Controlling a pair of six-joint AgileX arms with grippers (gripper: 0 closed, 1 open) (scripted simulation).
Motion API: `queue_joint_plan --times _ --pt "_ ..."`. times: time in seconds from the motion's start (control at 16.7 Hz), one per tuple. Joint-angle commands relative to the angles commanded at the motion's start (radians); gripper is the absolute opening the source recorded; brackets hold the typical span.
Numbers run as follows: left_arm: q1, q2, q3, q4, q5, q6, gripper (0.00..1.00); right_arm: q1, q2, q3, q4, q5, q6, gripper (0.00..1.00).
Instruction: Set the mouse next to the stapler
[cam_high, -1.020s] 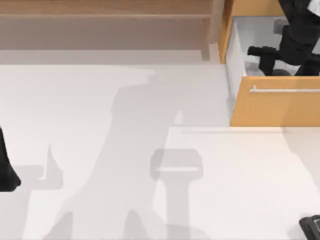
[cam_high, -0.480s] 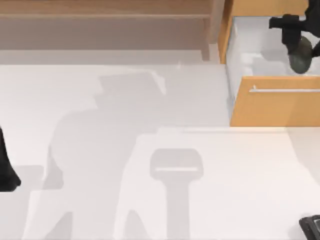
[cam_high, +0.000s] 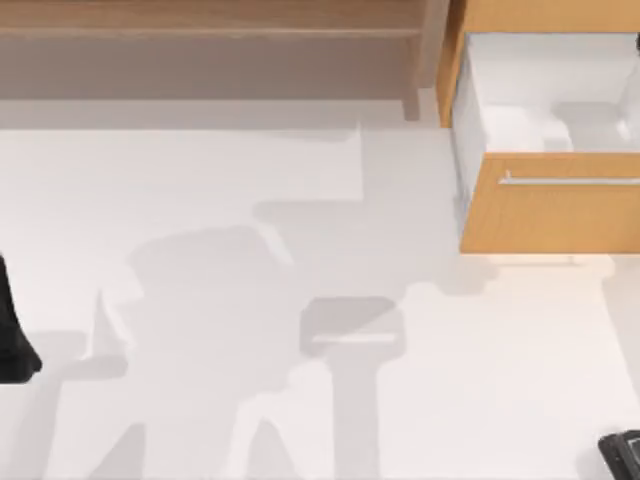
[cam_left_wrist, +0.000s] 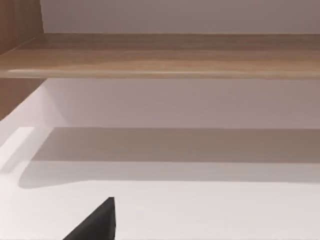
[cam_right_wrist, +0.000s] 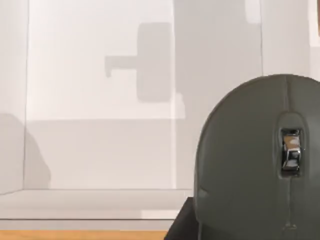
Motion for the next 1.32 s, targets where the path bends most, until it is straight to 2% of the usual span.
queue_joint_plan --times 0.42,0.84,1.08,1.32 --pt "0.000 0.000 0.000 0.000 0.000 0.000 1.00 -0.096 -0.315 -0.438 0.031 -0.015 -0.151 0.00" --pt "0.000 0.000 0.000 0.000 0.000 0.000 1.00 -0.191 -0.529 -0.838 0.033 -0.022 -0.243 0.00" --pt "0.000 0.000 0.000 0.000 0.000 0.000 1.00 -0.232 -0.600 -0.989 0.032 -0.023 -0.267 0.00" --pt "0.000 0.000 0.000 0.000 0.000 0.000 1.00 -0.251 -0.628 -1.051 0.031 -0.023 -0.275 0.00"
